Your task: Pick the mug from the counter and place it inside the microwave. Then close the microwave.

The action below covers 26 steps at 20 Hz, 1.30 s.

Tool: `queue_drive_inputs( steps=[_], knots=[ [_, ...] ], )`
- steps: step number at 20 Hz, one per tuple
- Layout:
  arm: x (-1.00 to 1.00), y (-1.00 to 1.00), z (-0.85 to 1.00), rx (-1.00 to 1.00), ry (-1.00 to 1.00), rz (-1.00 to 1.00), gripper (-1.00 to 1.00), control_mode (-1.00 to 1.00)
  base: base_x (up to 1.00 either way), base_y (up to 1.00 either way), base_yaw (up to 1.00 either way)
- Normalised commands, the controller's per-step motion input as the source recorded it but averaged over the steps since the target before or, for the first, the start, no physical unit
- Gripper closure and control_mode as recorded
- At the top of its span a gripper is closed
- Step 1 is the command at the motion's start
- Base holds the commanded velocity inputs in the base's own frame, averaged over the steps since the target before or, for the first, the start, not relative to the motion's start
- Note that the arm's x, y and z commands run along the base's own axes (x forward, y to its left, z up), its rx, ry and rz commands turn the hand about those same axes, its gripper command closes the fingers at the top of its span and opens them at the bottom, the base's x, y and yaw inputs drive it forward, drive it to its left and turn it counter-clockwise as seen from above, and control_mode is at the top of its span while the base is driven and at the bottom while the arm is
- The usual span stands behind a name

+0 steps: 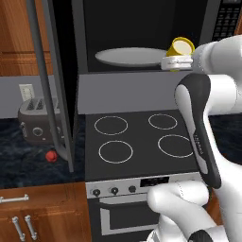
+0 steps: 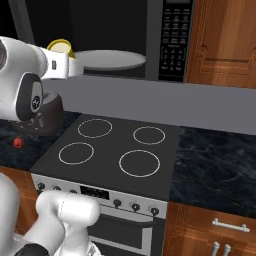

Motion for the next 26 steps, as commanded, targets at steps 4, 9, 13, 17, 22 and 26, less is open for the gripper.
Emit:
queue_drive_inputs(
  steps=[4,9,13,17,22,26],
  knots=[
    [0.42,0.0,0.0,0.0,0.08,0.0,1.0,-1.0,0.0,0.0,0.0],
    [0.36,0.13,-0.05,0.0,0.09,0.01,1.0,-1.0,0.0,0.0,0.0],
    [0.39,0.23,0.0,0.0,0.01,0.01,1.0,-1.0,0.0,0.0,0.0],
    [0.41,0.21,-0.02,0.0,0.0,0.0,1.0,-1.0,0.0,0.0,0.0],
    [0.37,0.08,-0.3,0.0,0.0,0.0,1.0,-1.0,0.0,0.0,0.0],
    [0.38,0.05,-0.21,0.0,0.0,0.0,1.0,-1.0,0.0,0.0,0.0]
  ],
)
